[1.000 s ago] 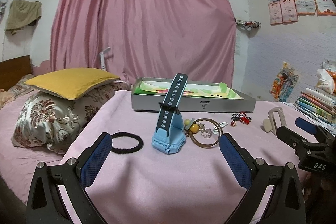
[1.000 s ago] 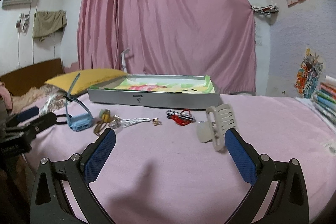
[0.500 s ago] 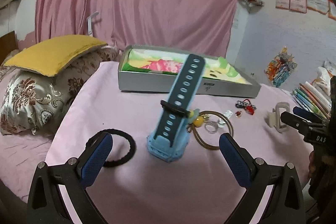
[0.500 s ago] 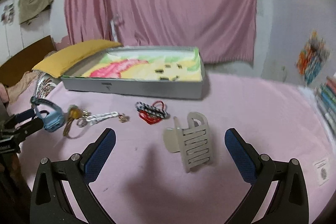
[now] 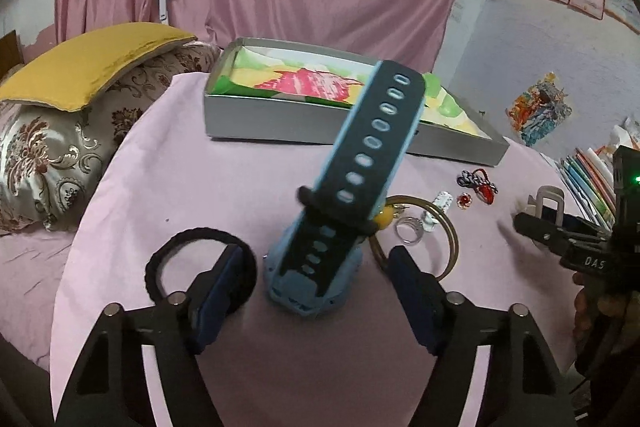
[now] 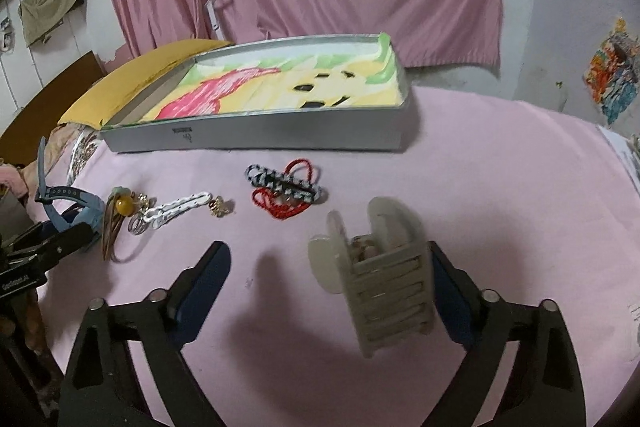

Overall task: Organize jewelry
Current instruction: 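Grasp the blue smartwatch with the left tool while the right tool grasps the beige claw clip, then carry the watch and claw clip into the silver tray and release both, then grasp the black hair tie with the left tool while the right tool grasps the beaded keyring, then lower the hair tie and keyring into the tray and open both tools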

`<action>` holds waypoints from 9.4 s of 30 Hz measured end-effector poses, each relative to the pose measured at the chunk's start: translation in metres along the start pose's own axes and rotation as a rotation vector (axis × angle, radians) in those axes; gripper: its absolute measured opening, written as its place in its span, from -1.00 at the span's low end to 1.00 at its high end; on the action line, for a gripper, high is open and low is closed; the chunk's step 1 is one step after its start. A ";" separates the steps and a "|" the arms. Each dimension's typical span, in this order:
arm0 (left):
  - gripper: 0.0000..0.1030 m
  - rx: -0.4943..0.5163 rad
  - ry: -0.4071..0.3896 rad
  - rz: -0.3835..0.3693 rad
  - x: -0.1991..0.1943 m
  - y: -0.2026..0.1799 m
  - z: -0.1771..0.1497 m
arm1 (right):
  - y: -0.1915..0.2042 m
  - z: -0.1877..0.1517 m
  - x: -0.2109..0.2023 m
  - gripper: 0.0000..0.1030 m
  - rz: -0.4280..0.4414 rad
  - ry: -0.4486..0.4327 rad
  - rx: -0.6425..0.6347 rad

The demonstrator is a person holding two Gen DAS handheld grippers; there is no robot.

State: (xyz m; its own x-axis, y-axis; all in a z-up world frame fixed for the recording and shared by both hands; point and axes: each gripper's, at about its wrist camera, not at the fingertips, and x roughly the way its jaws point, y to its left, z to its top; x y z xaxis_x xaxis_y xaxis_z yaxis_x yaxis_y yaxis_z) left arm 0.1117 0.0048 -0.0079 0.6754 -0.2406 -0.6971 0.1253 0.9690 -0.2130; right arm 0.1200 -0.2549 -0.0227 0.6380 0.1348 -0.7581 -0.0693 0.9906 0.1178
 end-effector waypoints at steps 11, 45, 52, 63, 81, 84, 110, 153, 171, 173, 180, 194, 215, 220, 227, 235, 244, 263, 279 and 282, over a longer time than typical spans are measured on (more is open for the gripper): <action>0.12 0.047 0.017 0.014 0.003 -0.010 0.002 | 0.013 -0.003 0.002 0.18 0.032 0.023 -0.031; -0.04 0.066 -0.094 -0.088 -0.024 -0.028 -0.026 | 0.044 -0.030 -0.036 -0.48 0.165 -0.133 -0.088; -0.04 0.099 -0.303 -0.109 -0.058 -0.041 -0.011 | 0.051 -0.014 -0.067 -0.48 0.184 -0.311 -0.105; -0.04 0.121 -0.579 -0.058 -0.071 -0.043 0.063 | 0.059 0.054 -0.100 -0.48 0.144 -0.638 -0.140; -0.04 0.044 -0.462 0.029 0.031 -0.012 0.140 | 0.068 0.127 -0.011 -0.48 0.062 -0.503 -0.103; -0.04 0.026 -0.355 0.031 0.050 -0.005 0.143 | 0.068 0.129 0.005 -0.48 0.056 -0.419 -0.098; -0.02 -0.013 0.035 -0.006 0.109 0.016 0.132 | 0.056 0.123 0.078 -0.40 0.110 -0.022 -0.050; 0.99 0.027 -0.406 0.067 -0.088 0.044 -0.006 | 0.100 -0.021 -0.099 0.96 0.119 -0.440 -0.114; 0.25 0.030 -0.060 -0.061 -0.036 0.054 -0.019 | 0.114 0.001 -0.045 0.45 0.184 -0.108 -0.191; 0.12 0.045 -0.036 -0.058 -0.032 0.050 -0.018 | 0.119 0.004 -0.038 0.29 0.196 -0.077 -0.203; -0.34 0.072 0.020 -0.044 -0.022 0.047 -0.010 | 0.137 0.013 -0.020 -0.02 0.220 -0.022 -0.255; -0.82 0.126 0.054 -0.027 -0.018 0.042 -0.005 | 0.165 0.025 0.004 -0.33 0.226 0.048 -0.327; -0.90 0.089 0.003 -0.030 -0.024 0.042 -0.006 | 0.153 0.020 -0.011 -0.57 0.245 0.004 -0.353; -0.90 0.076 -0.076 -0.048 -0.035 0.036 -0.001 | 0.139 0.019 -0.028 -0.57 0.275 -0.075 -0.278; -0.90 0.064 -0.176 -0.056 -0.047 0.026 0.012 | 0.118 0.021 -0.046 -0.57 0.320 -0.175 -0.188; -0.90 0.053 -0.267 -0.060 -0.054 0.011 0.025 | 0.098 0.028 -0.065 -0.57 0.362 -0.286 -0.103; -0.90 0.062 -0.510 -0.033 -0.061 -0.016 0.075 | 0.083 0.060 -0.094 -0.57 0.276 -0.532 -0.076; -0.89 -0.002 -0.379 0.026 0.028 -0.004 0.116 | 0.076 0.112 -0.017 -0.57 0.128 -0.426 -0.053; -0.89 -0.021 -0.072 0.028 0.080 0.012 0.110 | 0.062 0.107 0.060 -0.57 0.184 -0.055 -0.016; -0.89 -0.022 -0.045 0.032 0.084 0.013 0.109 | 0.059 0.106 0.068 -0.57 0.190 -0.025 -0.001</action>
State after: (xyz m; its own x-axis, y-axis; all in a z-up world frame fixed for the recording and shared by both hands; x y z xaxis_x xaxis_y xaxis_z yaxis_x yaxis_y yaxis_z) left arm 0.2496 0.0033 0.0056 0.7110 -0.2065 -0.6722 0.0873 0.9744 -0.2070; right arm 0.2399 -0.1894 0.0007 0.6321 0.3185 -0.7064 -0.1912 0.9475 0.2562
